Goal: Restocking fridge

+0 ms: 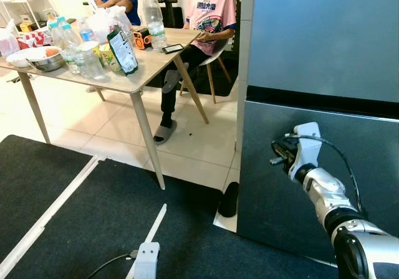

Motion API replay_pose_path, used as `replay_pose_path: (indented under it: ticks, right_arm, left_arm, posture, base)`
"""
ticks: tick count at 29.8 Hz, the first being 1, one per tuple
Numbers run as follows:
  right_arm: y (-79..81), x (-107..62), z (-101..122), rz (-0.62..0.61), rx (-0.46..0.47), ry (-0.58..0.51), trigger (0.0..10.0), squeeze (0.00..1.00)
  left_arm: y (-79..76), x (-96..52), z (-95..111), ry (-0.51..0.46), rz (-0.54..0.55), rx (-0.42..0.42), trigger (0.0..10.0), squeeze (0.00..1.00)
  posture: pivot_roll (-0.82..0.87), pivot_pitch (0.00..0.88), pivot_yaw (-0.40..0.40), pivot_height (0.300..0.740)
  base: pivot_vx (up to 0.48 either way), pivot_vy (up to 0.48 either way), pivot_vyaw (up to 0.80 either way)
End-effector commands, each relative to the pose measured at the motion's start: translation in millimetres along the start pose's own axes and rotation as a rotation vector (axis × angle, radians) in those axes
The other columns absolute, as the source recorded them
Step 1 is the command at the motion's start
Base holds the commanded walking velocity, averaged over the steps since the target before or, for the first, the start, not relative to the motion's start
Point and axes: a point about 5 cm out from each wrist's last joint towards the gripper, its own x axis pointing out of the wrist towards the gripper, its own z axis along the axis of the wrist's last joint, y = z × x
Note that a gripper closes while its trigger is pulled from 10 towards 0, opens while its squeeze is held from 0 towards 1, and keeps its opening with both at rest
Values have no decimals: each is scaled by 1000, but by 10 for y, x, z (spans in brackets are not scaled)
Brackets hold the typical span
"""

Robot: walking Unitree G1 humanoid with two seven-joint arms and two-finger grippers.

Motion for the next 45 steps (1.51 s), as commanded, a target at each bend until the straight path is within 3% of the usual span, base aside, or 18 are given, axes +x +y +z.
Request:
replay_pose_path:
  ticks: [1, 3, 7, 8, 13, 15, 21, 28, 45]
  right_arm:
    - [100, -75, -401, 8, 22, 154, 10000, 0]
    - [100, -75, -401, 8, 22, 154, 10000, 0]
    - [95, -555, -1308, -152, 149, 463, 10000, 0]
    - [95, -656, -1440, -180, 167, 510, 10000, 0]
    - [106, -755, -1565, -192, 166, 561, 10000, 0]
    - [157, -949, -1795, -187, 135, 661, 10000, 0]
    - [178, -990, -1847, -182, 105, 690, 10000, 0]
    - [171, -970, -1829, -155, 5, 730, 10000, 0]
    - [240, -965, -1863, -116, -45, 775, 10000, 0]
  left_arm:
    - [32, -7, -5, 3, 7, 3, 10000, 0]
    - [32, -7, -5, 3, 7, 3, 10000, 0]
    - [24, -5, -7, 3, 6, 5, 10000, 0]
    - [24, -6, -8, 3, 7, 6, 10000, 0]
    - [25, -6, -8, 3, 7, 6, 10000, 0]
    - [27, -5, -2, 3, 9, 10, 10000, 0]
    - [32, -6, 5, -4, 16, 11, 10000, 0]
    - [44, -6, 29, -7, 25, 40, 10000, 0]
    - [80, -10, 50, -9, 66, 98, 10000, 0]
  posture:
    - [-36, 0, 38, 740]
    - [-36, 0, 38, 740]
    - [-35, 0, 39, 740]
    - [-32, 0, 41, 740]
    - [-32, 0, 41, 740]
    - [-25, 0, 46, 740]
    - [-25, 0, 52, 740]
    - [-19, 0, 58, 740]
    - [-19, 0, 64, 740]
  base:
    - [0, 0, 0]
    - [0, 0, 0]
    - [0, 0, 0]
    - [0, 0, 0]
    - [0, 0, 465]
    - [0, 0, 766]
    - [0, 0, 768]
    - [0, 0, 769]
    - [0, 0, 767]
